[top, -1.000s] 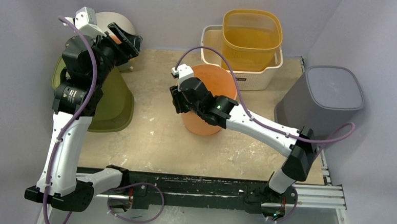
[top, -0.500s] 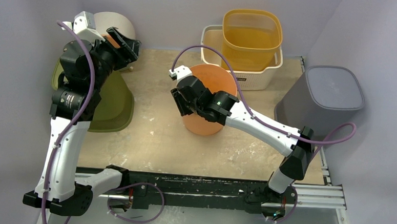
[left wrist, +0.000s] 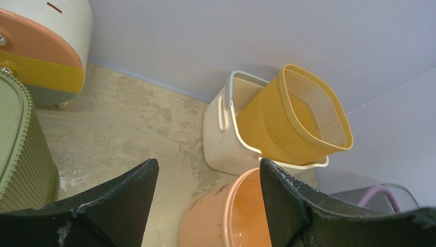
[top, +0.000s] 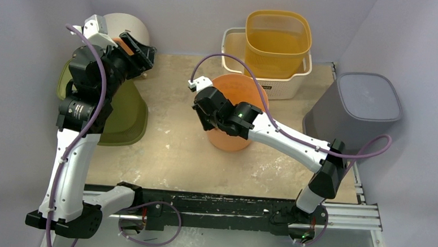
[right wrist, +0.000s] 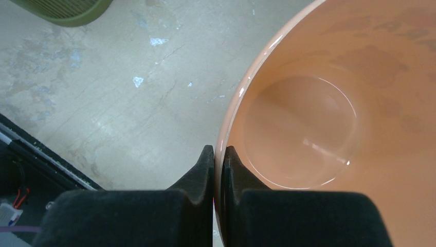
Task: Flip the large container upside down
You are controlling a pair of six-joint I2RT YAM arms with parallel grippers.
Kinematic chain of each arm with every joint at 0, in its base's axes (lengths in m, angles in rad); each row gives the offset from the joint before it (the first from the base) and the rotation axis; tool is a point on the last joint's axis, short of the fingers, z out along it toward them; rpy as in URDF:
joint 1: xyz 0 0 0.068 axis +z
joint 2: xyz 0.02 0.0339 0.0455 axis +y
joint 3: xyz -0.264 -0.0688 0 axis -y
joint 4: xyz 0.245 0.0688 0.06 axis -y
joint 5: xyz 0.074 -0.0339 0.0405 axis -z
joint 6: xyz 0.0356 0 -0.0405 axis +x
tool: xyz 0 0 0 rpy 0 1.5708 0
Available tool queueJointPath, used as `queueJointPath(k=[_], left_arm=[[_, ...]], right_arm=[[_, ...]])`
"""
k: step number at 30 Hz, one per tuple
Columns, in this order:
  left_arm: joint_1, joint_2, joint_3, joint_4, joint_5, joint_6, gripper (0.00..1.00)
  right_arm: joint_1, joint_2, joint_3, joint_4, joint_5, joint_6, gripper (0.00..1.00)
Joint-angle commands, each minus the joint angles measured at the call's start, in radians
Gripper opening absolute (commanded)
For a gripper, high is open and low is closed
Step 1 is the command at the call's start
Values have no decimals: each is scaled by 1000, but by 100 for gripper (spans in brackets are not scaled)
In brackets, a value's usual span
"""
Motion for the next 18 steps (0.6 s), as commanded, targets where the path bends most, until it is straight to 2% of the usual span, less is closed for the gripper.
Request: queueJointPath(k=[1, 4, 8, 14, 18], left_arm=[[3, 9, 88, 2, 2, 17, 70], [3, 24, 153, -16, -8, 15, 70], [3, 31, 213, -22, -16, 4, 70], [3, 18, 224, -26, -7, -6, 70], [1, 22, 233, -20, 1, -10, 70]], right_arm=[[4, -55, 109, 77, -91, 35, 0], [3, -93, 121, 227, -181, 117, 0], [4, -174, -24, 571, -331, 316, 0], [-24, -262, -409, 1152, -323, 653, 0], [-38, -240, -571, 1415, -302, 821, 0]])
